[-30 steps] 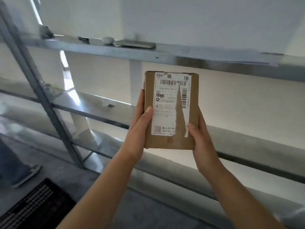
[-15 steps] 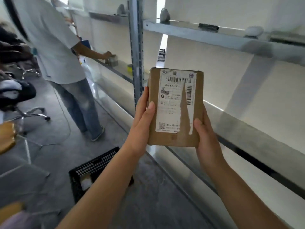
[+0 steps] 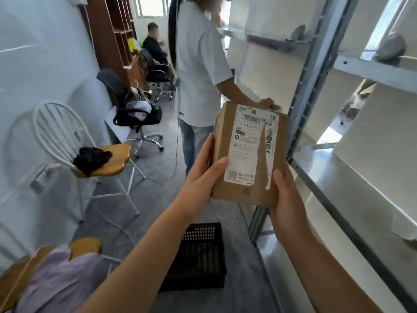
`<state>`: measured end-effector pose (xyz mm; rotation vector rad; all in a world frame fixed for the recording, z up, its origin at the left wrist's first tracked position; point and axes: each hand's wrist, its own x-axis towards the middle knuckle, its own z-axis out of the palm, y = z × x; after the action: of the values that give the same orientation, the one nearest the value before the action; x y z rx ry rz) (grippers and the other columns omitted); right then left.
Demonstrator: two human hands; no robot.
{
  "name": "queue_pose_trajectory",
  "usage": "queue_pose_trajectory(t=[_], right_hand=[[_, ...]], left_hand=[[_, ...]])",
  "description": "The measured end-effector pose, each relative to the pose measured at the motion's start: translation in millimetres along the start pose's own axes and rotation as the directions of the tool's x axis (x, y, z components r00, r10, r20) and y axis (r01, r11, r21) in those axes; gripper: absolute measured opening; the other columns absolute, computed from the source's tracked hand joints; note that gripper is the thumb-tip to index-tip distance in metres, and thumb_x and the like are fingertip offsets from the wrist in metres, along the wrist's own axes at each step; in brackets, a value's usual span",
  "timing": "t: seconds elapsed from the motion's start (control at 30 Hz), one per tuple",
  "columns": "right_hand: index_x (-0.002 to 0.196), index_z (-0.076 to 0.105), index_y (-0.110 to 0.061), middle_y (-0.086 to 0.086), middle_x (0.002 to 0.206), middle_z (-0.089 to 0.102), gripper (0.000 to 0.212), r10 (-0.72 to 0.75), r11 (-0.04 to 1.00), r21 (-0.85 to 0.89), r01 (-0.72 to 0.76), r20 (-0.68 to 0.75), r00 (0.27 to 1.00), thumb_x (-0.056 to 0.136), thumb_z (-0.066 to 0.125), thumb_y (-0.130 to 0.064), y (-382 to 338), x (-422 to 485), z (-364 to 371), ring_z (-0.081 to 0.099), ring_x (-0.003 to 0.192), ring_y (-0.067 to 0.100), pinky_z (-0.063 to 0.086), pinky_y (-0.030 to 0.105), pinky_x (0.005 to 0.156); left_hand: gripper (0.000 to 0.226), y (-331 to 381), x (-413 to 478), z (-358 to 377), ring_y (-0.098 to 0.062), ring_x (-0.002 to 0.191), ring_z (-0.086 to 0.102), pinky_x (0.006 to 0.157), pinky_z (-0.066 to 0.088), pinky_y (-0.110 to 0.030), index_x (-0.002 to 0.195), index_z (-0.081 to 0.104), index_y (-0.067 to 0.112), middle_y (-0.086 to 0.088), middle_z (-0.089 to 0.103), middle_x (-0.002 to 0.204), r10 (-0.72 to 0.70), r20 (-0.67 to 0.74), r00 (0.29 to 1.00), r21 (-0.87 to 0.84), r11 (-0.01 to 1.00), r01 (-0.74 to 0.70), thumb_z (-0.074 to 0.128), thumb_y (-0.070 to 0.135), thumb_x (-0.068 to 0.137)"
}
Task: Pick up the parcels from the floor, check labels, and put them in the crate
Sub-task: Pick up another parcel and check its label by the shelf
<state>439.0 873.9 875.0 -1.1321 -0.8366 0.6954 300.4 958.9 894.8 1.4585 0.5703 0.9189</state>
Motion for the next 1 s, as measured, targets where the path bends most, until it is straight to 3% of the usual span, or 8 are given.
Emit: queue_pose_trajectory(t=[0.2,0.37,0.47,0.6,0.67,0.8,0.9,1.0], right_hand=[[0.142,0.035,-0.033,-0.013,0.133,0.055,0.05,-0.05,0.997,-0.055,0.057,0.121,0.991,0.092,0.038,-0.037,23,61,14,0.054,0.118,-0.001,0.045,0.023,0.099],[0.143,0.032,-0.029,-0.01,0.137,0.05,0.044,0.01,0.998,-0.057,0.0,0.177,0.984,0.1,0.035,-0.022,46,98,31,0.051,0.116,-0.008,0.044,0.002,0.08],[0.144,0.03,-0.03,-0.009,0.138,0.05,0.048,0.017,0.994,-0.106,0.004,0.198,0.98,0.097,0.038,-0.031,67,125,47,0.052,0.118,-0.002,0.046,0.008,0.087],[0.147,0.025,-0.033,-0.008,0.145,0.042,0.057,0.059,0.987,-0.16,-0.033,0.16,0.985,0.091,0.037,-0.038,102,156,73,0.045,0.129,0.006,0.042,0.028,0.106],[0.144,0.027,-0.039,-0.01,0.145,0.043,0.05,0.107,0.979,-0.189,-0.082,0.126,0.986,0.095,0.037,-0.038,122,169,87,0.045,0.128,0.004,0.042,0.025,0.105],[0.144,0.027,-0.04,-0.014,0.142,0.045,0.048,0.217,0.947,-0.265,-0.181,0.113,0.97,0.097,0.035,-0.039,170,197,114,0.045,0.128,0.001,0.04,0.031,0.107],[0.147,0.023,-0.034,-0.019,0.136,0.045,0.046,0.323,0.918,-0.279,-0.283,0.11,0.94,0.102,0.032,-0.026,216,212,126,0.046,0.111,-0.022,0.04,0.001,0.088],[0.148,0.019,-0.03,-0.029,0.13,0.041,0.049,0.43,0.869,-0.325,-0.373,0.126,0.894,0.102,0.032,-0.021,267,219,129,0.042,0.105,-0.03,0.036,-0.005,0.082]], left_hand=[[0.051,-16,38,-12,0.0,0.128,0.046,0.111,0.037,-0.034,0.143,0.031,0.044,0.021,0.048,0.14,-0.007,-0.199,0.98,-0.002,1.0,0.007,0.047,0.039,0.096],[0.048,-30,67,-35,0.0,0.127,0.048,0.108,0.041,-0.028,0.145,0.032,0.038,0.016,0.047,0.143,-0.047,-0.263,0.963,-0.04,0.998,0.038,0.041,0.031,0.099],[0.05,-43,94,-58,-0.001,0.126,0.049,0.102,0.043,-0.019,0.147,0.029,0.037,0.014,0.047,0.144,-0.068,-0.259,0.964,-0.019,0.998,0.065,0.041,0.032,0.099],[0.049,-69,131,-96,-0.006,0.128,0.049,0.108,0.042,-0.037,0.146,0.031,0.036,0.011,0.049,0.143,-0.129,-0.262,0.957,-0.038,0.992,0.123,0.043,0.035,0.098],[0.049,-84,150,-121,-0.006,0.128,0.048,0.109,0.04,-0.038,0.145,0.033,0.036,0.012,0.049,0.142,-0.179,-0.261,0.949,-0.047,0.984,0.173,0.045,0.036,0.098],[0.049,-129,183,-168,-0.002,0.122,0.053,0.102,0.046,-0.024,0.146,0.032,0.035,0.011,0.051,0.14,-0.269,-0.219,0.938,-0.025,0.963,0.27,0.045,0.028,0.099],[0.048,-172,202,-198,-0.002,0.123,0.052,0.103,0.045,-0.027,0.146,0.032,0.035,0.011,0.051,0.14,-0.331,-0.204,0.921,-0.04,0.943,0.33,0.042,0.026,0.1],[0.047,-227,209,-220,-0.005,0.127,0.05,0.108,0.041,-0.037,0.143,0.035,0.041,0.012,0.049,0.141,-0.425,-0.202,0.882,-0.099,0.905,0.413,0.045,0.029,0.098]])
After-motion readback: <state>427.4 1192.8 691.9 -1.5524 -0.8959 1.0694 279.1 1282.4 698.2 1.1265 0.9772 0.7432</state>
